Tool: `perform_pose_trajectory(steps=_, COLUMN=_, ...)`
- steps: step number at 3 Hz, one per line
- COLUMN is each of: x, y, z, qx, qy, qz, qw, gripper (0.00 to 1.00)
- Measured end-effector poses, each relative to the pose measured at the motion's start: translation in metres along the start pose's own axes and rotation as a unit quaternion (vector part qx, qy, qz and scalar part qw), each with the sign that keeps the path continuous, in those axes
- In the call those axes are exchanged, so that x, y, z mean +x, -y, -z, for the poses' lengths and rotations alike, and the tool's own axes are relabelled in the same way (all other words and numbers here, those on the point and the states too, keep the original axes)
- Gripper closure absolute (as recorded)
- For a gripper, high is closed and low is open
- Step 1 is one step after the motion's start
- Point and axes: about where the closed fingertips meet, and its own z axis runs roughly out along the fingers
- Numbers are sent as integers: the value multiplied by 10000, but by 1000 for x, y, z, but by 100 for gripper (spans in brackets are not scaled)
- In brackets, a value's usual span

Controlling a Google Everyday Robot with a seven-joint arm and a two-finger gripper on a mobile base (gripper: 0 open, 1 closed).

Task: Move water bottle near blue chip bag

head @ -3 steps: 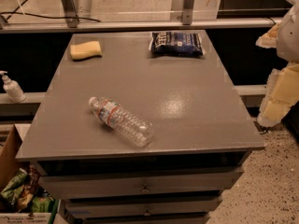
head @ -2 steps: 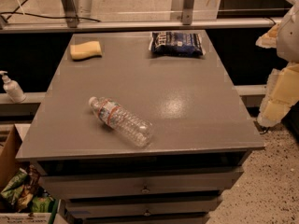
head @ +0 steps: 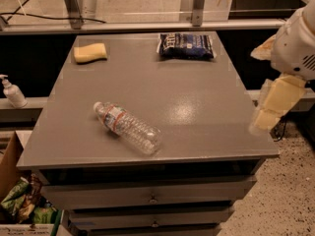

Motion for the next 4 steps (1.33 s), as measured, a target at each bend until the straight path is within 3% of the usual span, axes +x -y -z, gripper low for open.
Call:
perform_pose_trajectory(steps=1, x=-27, y=-8, z=-46, qx=-510, qy=805, qz=39, qw=9954, gripper=0)
perform_pose_trajectory(steps=2, x=-58, y=-18, z=-73, qx=-943, qy=1735, qz=3, qw=9803, gripper=0)
perform_pose_trajectory(steps=3, x=-86, y=-31, z=-84, qx=-1264, qy=2646, qz=-55, qw=9560, gripper=0)
perform_pose_trajectory(steps=4, x=-103, y=-43, z=-85, qx=-1451, qy=3421, qz=-159, qw=9283, gripper=0)
